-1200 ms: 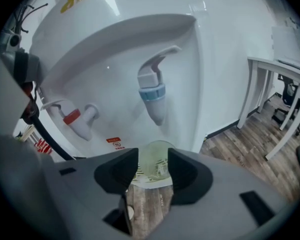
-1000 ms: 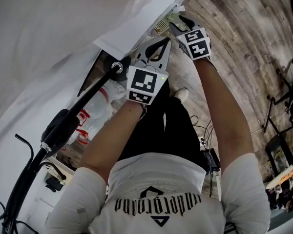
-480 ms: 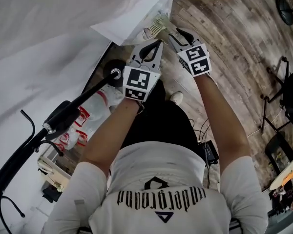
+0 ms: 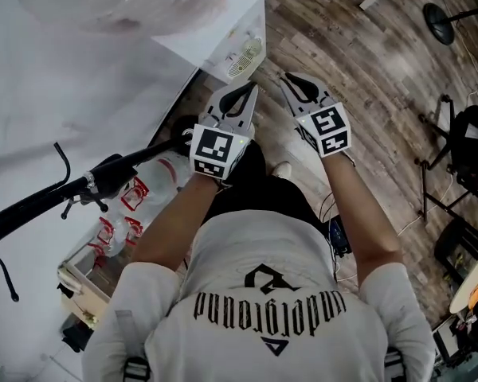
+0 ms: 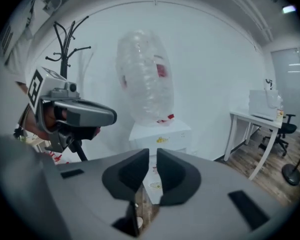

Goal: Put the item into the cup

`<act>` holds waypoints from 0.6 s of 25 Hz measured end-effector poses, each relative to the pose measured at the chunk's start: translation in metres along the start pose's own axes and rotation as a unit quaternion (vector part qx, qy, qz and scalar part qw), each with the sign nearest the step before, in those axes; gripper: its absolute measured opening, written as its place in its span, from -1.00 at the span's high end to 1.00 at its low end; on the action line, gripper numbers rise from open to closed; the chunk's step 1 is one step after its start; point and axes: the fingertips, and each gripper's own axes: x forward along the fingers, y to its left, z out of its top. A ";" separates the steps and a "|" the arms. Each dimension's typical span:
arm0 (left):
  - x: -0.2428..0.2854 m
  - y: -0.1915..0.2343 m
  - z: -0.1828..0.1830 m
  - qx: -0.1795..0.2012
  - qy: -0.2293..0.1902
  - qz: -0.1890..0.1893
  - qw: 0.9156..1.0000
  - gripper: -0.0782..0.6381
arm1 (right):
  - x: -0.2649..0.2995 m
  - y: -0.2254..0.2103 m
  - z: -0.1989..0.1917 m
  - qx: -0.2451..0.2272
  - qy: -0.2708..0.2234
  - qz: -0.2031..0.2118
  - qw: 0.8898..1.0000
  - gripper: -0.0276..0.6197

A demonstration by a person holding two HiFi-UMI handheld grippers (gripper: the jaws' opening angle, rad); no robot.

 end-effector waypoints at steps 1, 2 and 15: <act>-0.008 -0.007 0.007 0.002 -0.005 -0.002 1.000 0.76 | -0.014 0.006 0.007 -0.001 -0.008 -0.001 1.000 0.75; -0.017 -0.016 0.013 0.004 -0.010 -0.004 1.000 0.76 | -0.028 0.013 0.015 -0.002 -0.017 -0.002 1.000 0.77; -0.121 -0.108 0.087 0.042 -0.095 -0.038 0.994 0.76 | -0.184 0.101 0.093 -0.033 -0.128 -0.019 0.991 0.90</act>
